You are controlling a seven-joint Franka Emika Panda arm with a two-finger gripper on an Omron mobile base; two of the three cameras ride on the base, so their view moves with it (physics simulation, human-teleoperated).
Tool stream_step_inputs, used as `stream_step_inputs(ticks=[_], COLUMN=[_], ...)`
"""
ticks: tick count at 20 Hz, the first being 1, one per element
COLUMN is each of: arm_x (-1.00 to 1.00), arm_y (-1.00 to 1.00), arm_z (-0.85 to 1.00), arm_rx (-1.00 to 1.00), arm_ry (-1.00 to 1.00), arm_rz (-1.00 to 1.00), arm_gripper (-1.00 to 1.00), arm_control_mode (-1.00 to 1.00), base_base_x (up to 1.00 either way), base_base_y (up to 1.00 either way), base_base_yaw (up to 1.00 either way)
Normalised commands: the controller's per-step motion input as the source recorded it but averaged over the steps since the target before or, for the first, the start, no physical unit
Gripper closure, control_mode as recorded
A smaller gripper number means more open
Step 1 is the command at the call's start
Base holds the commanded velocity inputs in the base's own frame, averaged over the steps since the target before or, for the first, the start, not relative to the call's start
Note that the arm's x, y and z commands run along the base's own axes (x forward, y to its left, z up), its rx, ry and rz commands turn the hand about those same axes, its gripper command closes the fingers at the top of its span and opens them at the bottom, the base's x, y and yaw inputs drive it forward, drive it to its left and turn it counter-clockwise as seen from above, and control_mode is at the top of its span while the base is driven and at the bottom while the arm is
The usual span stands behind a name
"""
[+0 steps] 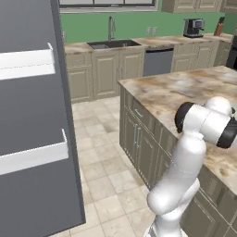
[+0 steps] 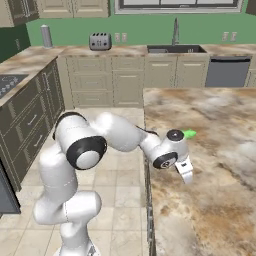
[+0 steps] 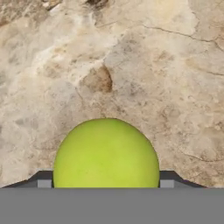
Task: Open the fridge, remove the pear, corn, and steak, and place them on any counter.
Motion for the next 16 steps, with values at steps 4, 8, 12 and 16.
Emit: stream_step_inputs(ticks=[4, 8, 12, 16], arm_x=[0.20, 0.00, -0.30, -0.46], arm_y=[-0.64, -0.67, -0.50, -0.14], arm_z=[-0.78, -0.41, 0.33, 1.00], arm_rx=[0.14, 0.18, 0.24, 0.21], arm_ry=[0.05, 0.00, 0.00, -0.04], arm_rz=[0.00, 0.00, 0.00, 0.00], arm_gripper=[-1.00, -1.00, -1.00, -1.00], arm_control_mode=[-1.00, -1.00, -1.00, -1.00], base_base_x=[0.00, 0.00, 0.00, 0.00], base_base_y=[0.00, 0.00, 0.00, 0.00], base_base_yaw=[0.00, 0.00, 0.00, 0.00])
